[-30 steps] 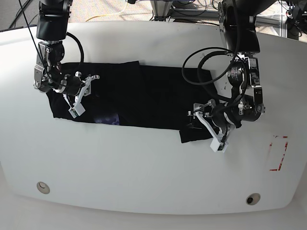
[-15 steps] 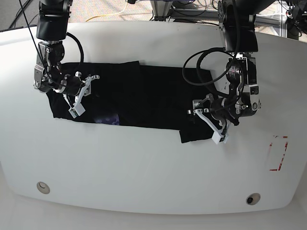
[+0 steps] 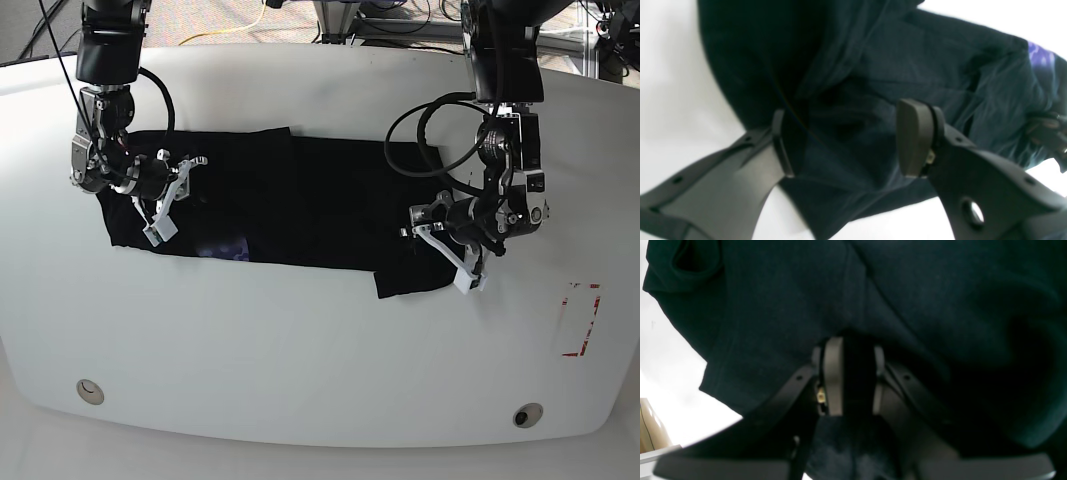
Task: Layout the t-shirt on the table in an organized manner, then fold the t-shirt properly
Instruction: 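Regrasp the folded end with the left gripper, then carry the folded end further toward the right gripper with the left gripper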
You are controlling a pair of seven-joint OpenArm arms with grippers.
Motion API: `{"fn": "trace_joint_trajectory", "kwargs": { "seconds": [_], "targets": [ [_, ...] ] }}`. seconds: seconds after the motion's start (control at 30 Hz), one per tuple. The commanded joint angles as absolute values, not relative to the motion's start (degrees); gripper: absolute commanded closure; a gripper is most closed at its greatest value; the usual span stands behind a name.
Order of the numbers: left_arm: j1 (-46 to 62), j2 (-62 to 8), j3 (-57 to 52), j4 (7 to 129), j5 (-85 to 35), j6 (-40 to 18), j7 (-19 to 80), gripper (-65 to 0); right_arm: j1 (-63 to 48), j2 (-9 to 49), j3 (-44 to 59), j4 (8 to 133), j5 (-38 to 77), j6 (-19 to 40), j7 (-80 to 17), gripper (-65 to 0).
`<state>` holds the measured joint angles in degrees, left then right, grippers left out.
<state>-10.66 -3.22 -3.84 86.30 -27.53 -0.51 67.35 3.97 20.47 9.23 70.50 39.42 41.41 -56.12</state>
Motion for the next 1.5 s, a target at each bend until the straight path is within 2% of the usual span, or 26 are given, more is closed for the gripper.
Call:
{"fn": "trace_joint_trajectory", "kwargs": {
  "seconds": [0.0,0.53,0.63,0.67,0.77,0.83,1.0,1.23,1.47],
  "targets": [
    [-12.3,-3.5,-3.7,86.0,-28.3,-0.7,65.9,-38.8,3.4,20.1,8.6,69.8,34.3,40.0,-61.0,-13.0],
    [-13.7,-3.0,-3.6,79.1,-28.3,-0.6,63.8,-37.4,3.4,20.1,8.6,69.8,34.3,40.0,-61.0,-13.0],
    [-13.7,-3.0,-3.6,79.0,-28.3,-0.6,63.5,-29.7,3.4,20.1,8.6,69.8,34.3,40.0,-61.0,-13.0],
    [-13.7,-3.0,-3.6,79.0,-28.4,-0.7,63.5,-21.8,3.4,20.1,8.6,69.8,34.3,40.0,-61.0,-13.0],
    [-13.7,-3.0,-3.6,79.0,-28.5,-1.4,63.5,-7.6,3.4,20.1,8.6,69.8,34.3,40.0,-61.0,-13.0],
    [-13.7,-3.0,-3.6,79.3,-28.5,-3.0,63.5,-5.0,3.5,20.1,8.6,69.8,34.3,40.0,-61.0,-13.0],
    [-13.2,-3.0,-3.5,82.9,-28.4,-7.1,63.7,-4.3,4.0,20.1,8.6,69.8,34.3,40.0,-61.0,-13.0],
    [-11.1,-4.5,1.5,89.5,-28.3,-8.3,63.8,-4.2,4.2,20.1,8.6,69.8,34.2,40.0,-61.0,-13.0],
    [-9.8,-6.1,4.6,90.3,-28.3,-12.6,63.9,-3.8,4.2,20.1,8.6,69.8,34.2,40.0,-61.0,-13.0]
  ]
}}
